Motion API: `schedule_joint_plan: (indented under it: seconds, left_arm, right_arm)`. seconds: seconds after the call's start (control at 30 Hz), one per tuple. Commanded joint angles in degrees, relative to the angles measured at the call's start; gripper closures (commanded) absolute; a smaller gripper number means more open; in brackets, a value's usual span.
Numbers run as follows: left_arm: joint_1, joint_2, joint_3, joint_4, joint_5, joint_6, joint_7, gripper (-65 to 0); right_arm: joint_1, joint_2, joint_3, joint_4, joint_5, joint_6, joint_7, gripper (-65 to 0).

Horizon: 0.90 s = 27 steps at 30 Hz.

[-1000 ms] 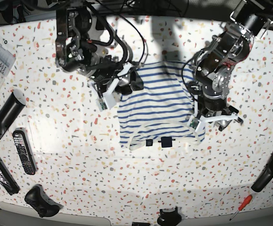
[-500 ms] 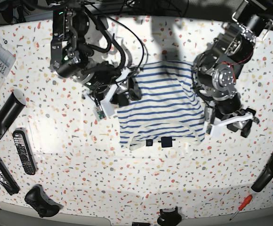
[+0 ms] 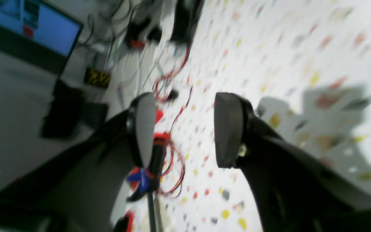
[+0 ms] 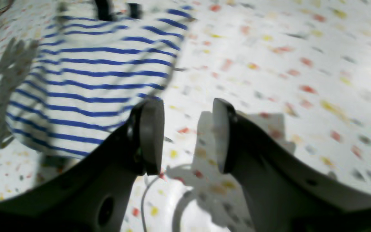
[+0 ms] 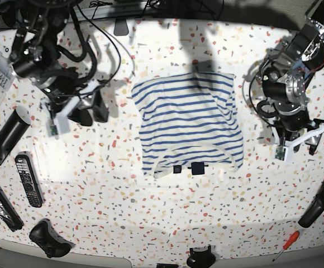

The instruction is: Layout the t-shirt on the table in an organized manner, then fold the t-shirt properly

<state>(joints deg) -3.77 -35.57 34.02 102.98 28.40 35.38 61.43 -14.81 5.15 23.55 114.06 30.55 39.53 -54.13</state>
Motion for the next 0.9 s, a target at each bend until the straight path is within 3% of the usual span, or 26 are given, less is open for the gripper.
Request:
schedule_joint_plan:
  seconds: [0.0,0.2,0.3,0.37,0.47,0.63,0.7,0.77,0.87]
  left_arm:
    - [-0.8,-0.8,-1.2,2.6,0.6,0.2,-1.4,-26.4]
    - [-0.7,-0.8,-5.1,7.5,-4.4,-1.9,-3.1,-26.3]
    - [0.4,-0.8,-9.6,7.5,-15.1,-5.9,-9.4,-23.6]
    - [1.0,-0.8,-13.4,7.5,-24.6,-12.2,-14.1,-22.8]
    - [0.9,-0.8,-19.4,7.5,-38.4,-24.2,-16.9,-22.8]
    - [0.9,-0.8,-29.3,7.5,-61.8,-51.5,-17.5,-22.8]
    - [0.9,-0.8,-32.3,7.5,-68.3,-59.9,-16.6,-22.8]
    - [0.9,-0.8,-34.1,7.4,-69.4,-62.5,-17.7,-22.8]
    - [0.9,-0.8,-35.6,7.3,-64.3,-62.4,-25.2,-22.8]
  right_arm:
    - [-0.3,0.6,1.0,1.2,1.9,0.5,0.9,-24.3]
    - [-5.0,1.2,7.3,2.4,6.2,0.5,0.6,-24.3]
    - [-7.1,1.2,10.3,3.6,7.8,0.5,0.6,-24.3]
    - [-7.8,1.2,12.3,3.9,7.8,0.5,0.6,-24.3]
    - [-8.1,1.2,14.9,3.9,8.6,0.5,0.4,-24.3]
    - [-8.1,1.7,17.7,3.9,12.4,0.5,-0.8,-24.3]
    - [-8.1,2.3,17.7,3.9,13.2,0.5,-1.2,-24.3]
    - [-8.1,2.8,17.7,3.9,13.9,0.5,-1.3,-24.3]
    - [-8.1,3.3,17.7,3.9,14.7,0.5,-1.4,-24.3]
